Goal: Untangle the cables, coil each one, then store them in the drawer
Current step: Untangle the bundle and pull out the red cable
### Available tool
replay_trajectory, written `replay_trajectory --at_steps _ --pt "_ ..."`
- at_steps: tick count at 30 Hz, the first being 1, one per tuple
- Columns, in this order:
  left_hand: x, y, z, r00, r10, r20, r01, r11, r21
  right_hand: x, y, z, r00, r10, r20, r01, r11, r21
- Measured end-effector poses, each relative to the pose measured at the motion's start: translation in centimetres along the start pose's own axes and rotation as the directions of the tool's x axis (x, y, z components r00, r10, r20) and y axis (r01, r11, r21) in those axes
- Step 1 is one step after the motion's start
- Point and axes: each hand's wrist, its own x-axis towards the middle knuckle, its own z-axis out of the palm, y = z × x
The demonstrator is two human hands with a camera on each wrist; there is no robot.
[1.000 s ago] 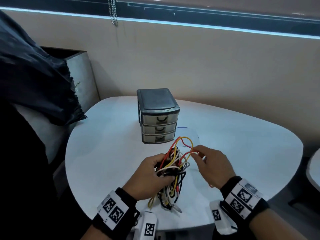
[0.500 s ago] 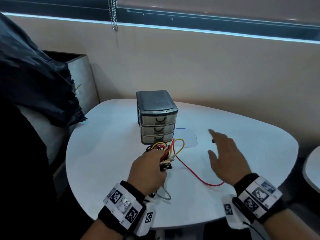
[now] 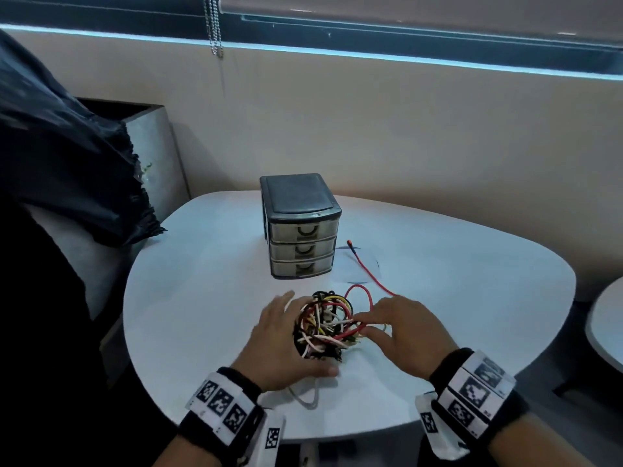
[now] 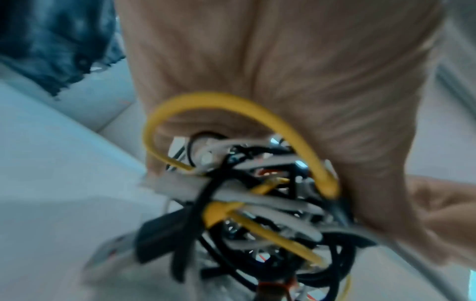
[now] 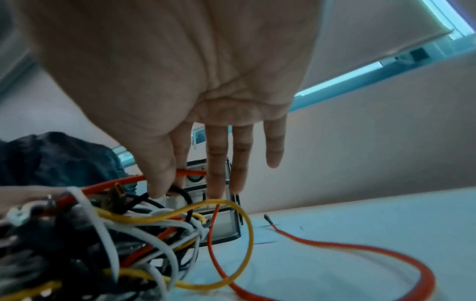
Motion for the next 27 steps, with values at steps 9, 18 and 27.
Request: replay_trajectory --at_steps 9,18,27 --pt "-0.2 -1.1 1.1 1.0 0.002 0.028 0.005 0.968 -0.252 -1.7 -1.4 0.4 0.971 -0.228 -0.064 0.208 0.949 -0.237" --pt "-0.2 -1.4 0.9 0.996 -0.069 -0.063 0.044 0.941 -0.335 -2.1 0.4 -1.3 0.992 -0.058 0.114 0.055 0.998 0.024" --pt "-0.7 -1.5 1.0 0.998 -0.045 -0.052 0.023 0.932 -0.361 -0.6 -0.6 -2.7 0.998 0.03 0.05 -0.042 0.963 0.267"
